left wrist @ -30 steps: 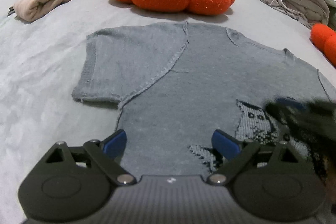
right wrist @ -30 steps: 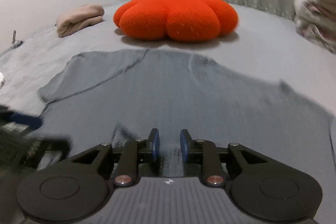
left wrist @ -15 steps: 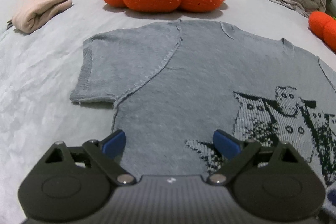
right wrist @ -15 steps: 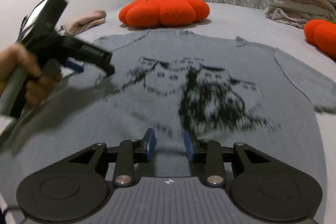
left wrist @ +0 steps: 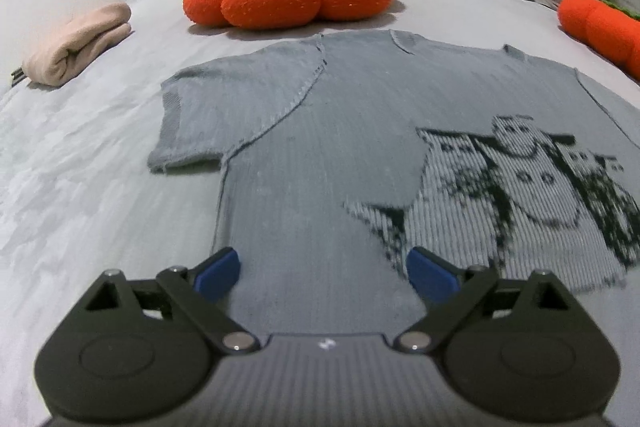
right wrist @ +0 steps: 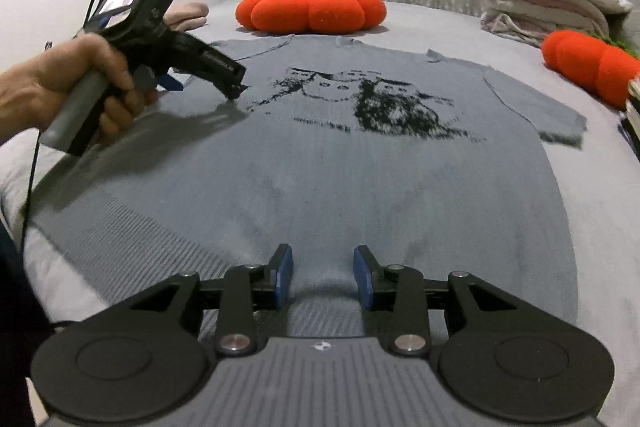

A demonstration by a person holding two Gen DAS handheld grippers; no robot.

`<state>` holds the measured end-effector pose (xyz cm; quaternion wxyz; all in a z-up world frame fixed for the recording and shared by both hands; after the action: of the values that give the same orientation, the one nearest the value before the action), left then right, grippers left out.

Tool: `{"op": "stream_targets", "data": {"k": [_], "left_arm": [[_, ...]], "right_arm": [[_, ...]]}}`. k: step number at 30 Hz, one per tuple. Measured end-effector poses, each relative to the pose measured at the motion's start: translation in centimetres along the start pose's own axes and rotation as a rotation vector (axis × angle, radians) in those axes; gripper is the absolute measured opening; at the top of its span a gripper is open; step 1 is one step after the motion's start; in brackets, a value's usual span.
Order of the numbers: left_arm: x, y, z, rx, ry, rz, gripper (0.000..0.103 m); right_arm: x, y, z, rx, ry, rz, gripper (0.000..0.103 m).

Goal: Fold clothes

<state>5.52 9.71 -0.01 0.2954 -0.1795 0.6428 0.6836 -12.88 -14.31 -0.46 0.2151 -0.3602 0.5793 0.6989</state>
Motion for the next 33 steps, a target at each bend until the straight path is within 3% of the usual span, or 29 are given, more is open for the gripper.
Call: {"op": "stream_targets", "data": {"k": [5, 15, 18, 22, 30, 33], "left_arm": [[1.9, 1.8, -0.9, -0.023, -0.046, -0.013, 0.096], [6.8, 6.1, 0.3, 0.005, -0.027, 0.012, 0.096], [8.3, 7.1, 0.8, -0.001, -0.015, 0.009, 0.096], [9.8, 8.3, 2.4, 0.013, 0.047, 0.036, 0.096], [11.9, 9.7, 3.9, -0.035, 0.048, 0.038, 0.100], [12.1, 9.8, 3.8, -0.043, 0.045, 0.036, 0.100]], "right_arm": [[1.4, 1.4, 0.3, 0.015, -0.016, -0.014, 0.034], [3.5, 4.4, 0.2, 0.034, -0.029, 0.029, 0.035], [3.9, 5.6, -0.7, 0.017, -0.088, 0.057, 0.035], [4.1, 7.2, -3.4, -0.043, -0.284, 0.075, 0.035], [5.2, 9.2, -7.6, 0.018, -0.466, 0.008, 0.034], [4.3, 9.9, -8.5, 0.037, -0.494, -0.063, 0.034]]}}
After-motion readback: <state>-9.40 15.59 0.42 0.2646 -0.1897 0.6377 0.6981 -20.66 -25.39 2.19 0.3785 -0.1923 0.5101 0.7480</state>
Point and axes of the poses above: each gripper's, at about its wrist camera, not at the fingertips, and y roughly against the way its jaws point, z to its left, x to its underside, the point moved 4 cm from there along -y, roughly the way its jaws point, and after that the axes turned 5 degrees about -y, right-handed, at the moved point
